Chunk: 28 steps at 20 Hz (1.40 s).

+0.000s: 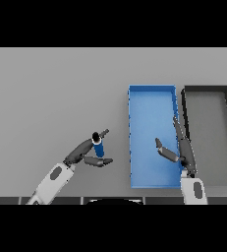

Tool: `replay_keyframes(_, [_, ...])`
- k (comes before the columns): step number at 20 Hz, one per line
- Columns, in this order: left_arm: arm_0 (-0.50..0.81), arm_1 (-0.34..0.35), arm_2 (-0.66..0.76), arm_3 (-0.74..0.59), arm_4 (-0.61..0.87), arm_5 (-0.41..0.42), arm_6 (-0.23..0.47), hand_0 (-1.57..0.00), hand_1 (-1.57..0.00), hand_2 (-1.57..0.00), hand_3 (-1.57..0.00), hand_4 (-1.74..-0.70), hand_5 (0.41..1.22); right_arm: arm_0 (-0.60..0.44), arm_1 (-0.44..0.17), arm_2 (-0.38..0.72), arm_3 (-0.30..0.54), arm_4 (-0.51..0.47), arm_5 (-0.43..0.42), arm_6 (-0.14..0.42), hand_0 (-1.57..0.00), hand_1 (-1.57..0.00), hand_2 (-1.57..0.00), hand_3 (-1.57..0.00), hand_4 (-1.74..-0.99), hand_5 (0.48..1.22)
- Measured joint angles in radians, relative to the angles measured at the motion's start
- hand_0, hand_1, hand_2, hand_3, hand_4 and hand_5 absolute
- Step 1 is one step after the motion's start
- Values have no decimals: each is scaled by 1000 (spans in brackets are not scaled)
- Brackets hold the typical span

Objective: Pick up the blue pipe and place it into the blue bin.

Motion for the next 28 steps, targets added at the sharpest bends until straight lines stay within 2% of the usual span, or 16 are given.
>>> replay_keyframes(2, [-13, -35, 14, 22, 25, 2, -25, 1, -41, -151, -121, -1186, 550, -6, 8, 6, -3, -3, 3, 11, 1, 1, 1, 1, -1213, 655])
replay_keyframes(3, [-6, -52, 19, 27, 41, 2, -34, -10, -156, -308, -276, -1243, 613, 5, 6, 5, -4, -6, 7, -15, 1, 1, 1, 1, -1217, 655])
replay_keyframes(4, [-8, -57, 29, 35, 56, -4, -44, -125, -319, -485, -535, -1281, 735, 5, 13, 13, -2, 1, 5, -7, 1, 1, 1, 1, -1220, 656])
replay_keyframes(6, [-1, -81, 37, 40, 85, -11, -60, -602, -752, -865, -908, -1439, 910, -2, 9, 3, 14, -3, 3, -2, 1, 1, 1, 1, -1219, 657])
replay_keyframes(7, [3, -88, 31, 32, 81, -2, -56, -796, -915, -1006, -1030, -1497, 972, 0, 12, 10, -3, -1, 3, -7, 1, 1, 1, 1, -1224, 658])
replay_keyframes(9, [10, -94, 25, 27, 78, -16, -69, -1075, -1151, -1210, -1194, -1580, 1062, 10, 14, 8, -1, -6, 6, 3, 1, 1, 1, 1, -1233, 660])
replay_keyframes(11, [25, -92, 6, 11, 57, 0, -88, -1253, -1302, -1340, -1330, -1530, 1119, -4, 13, 3, 4, -9, 2, 11, 1, 1, 1, 1, -1224, 651])
replay_keyframes(14, [34, -100, 4, -18, 31, 23, -96, -1408, -1434, -1453, -1448, -1492, 1169, -20, 9, -6, 15, -27, 13, 20, 1, 1, 1, 1, -1220, 635])
replay_keyframes(15, [26, -108, 9, -26, 27, 26, -100, -1441, -1461, -1476, -1472, -1484, 1179, -10, 18, 6, 5, -21, 13, 7, 1, 1, 1, 1, -1217, 631])
replay_keyframes(16, [22, -121, 9, -42, 25, 30, -98, -1467, -1483, -1495, -1492, -1478, 1188, -14, 13, -2, 7, -21, 8, 25, 1, 1, 1, 1, -1219, 628])
replay_keyframes(19, [7, -129, 34, -87, 32, 25, -114, -1518, -1526, -1532, -1531, -1469, 1204, -14, 19, 2, 12, -27, 15, 15, 1, 1, 1, 1, -1226, 636])
replay_keyframes(20, [-7, -134, 40, -108, 34, 24, -108, -1528, -1535, -1540, -1539, -1468, 1207, -25, 17, 2, 19, -18, 10, 35, 1, 1, 1, 1, -1220, 638])
replay_keyframes(25, [-39, -153, 38, -201, 38, -18, -54, -1557, -1559, -1561, -1560, -1466, 1217, -6, -12, -8, 9, -6, 12, 2, 1, 1, 1, 1, -1176, 643])
replay_keyframes(28, [-62, -170, 38, -226, 34, -36, -2, -1564, -1565, -1566, -1566, -1466, 1219, -27, -6, -5, 33, 6, 4, 12, 1, 1, 1, 1, -1158, 643])
